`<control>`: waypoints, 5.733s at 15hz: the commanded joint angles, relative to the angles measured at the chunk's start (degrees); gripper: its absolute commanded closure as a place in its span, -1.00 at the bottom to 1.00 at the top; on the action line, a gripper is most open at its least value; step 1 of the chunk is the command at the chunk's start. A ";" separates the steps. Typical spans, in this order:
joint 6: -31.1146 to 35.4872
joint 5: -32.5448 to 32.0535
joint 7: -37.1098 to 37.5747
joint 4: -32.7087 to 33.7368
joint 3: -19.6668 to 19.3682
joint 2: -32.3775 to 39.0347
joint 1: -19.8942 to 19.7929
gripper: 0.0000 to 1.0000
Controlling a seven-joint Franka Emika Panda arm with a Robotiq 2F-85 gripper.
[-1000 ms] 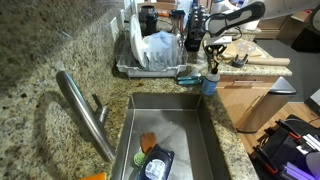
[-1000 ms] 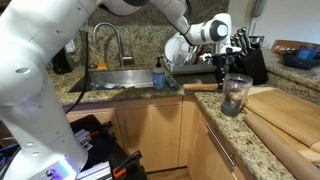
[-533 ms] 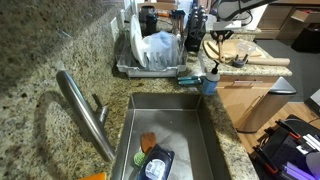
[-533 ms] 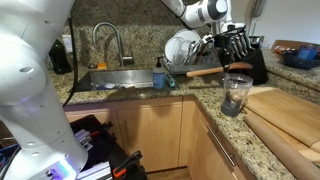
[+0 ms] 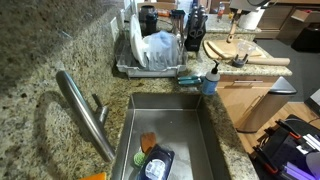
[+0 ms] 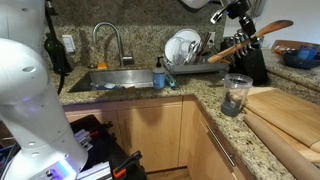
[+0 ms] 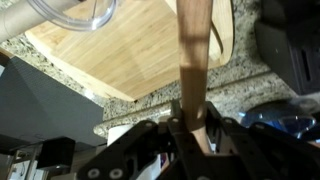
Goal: Put the wooden spoon in the cup
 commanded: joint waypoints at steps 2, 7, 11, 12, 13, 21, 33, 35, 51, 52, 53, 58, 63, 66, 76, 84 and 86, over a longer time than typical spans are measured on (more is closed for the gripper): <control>11.23 -18.41 16.69 -7.06 -2.45 -6.87 0.90 0.91; 14.22 -44.33 41.01 -2.37 -14.29 -3.90 8.16 0.91; 12.31 -52.52 49.55 -3.29 -15.43 -4.89 8.90 0.63; 11.42 -55.40 53.04 -3.13 -16.20 -4.89 9.45 0.63; 9.39 -57.93 54.26 -2.83 -8.33 -5.98 2.73 0.63; -5.87 -88.30 75.04 -8.78 -18.37 -5.92 17.65 0.91; -22.14 -94.83 72.50 -21.38 3.84 -10.28 2.04 0.91; -26.69 -98.67 77.35 -27.69 7.53 -11.97 0.49 0.91; -31.22 -102.16 81.44 -37.34 14.25 -14.85 -3.00 0.91; -31.70 -101.80 81.57 -37.77 14.34 -15.48 -2.97 0.91; -31.20 -101.75 81.36 -37.98 14.31 -15.87 -3.07 0.91; -30.98 -101.20 80.10 -38.82 13.92 -17.29 -3.58 0.91; -23.78 -102.81 79.83 -37.90 13.55 -16.54 -4.74 0.91; -18.65 -102.82 79.61 -37.18 13.41 -16.00 -5.34 0.91; -22.23 -98.82 81.17 -36.23 14.47 -11.59 -4.84 0.91; -28.25 -97.01 82.03 -36.45 16.44 -6.55 -5.19 0.91; -28.81 -96.61 83.09 -35.59 16.70 -5.30 -5.14 0.91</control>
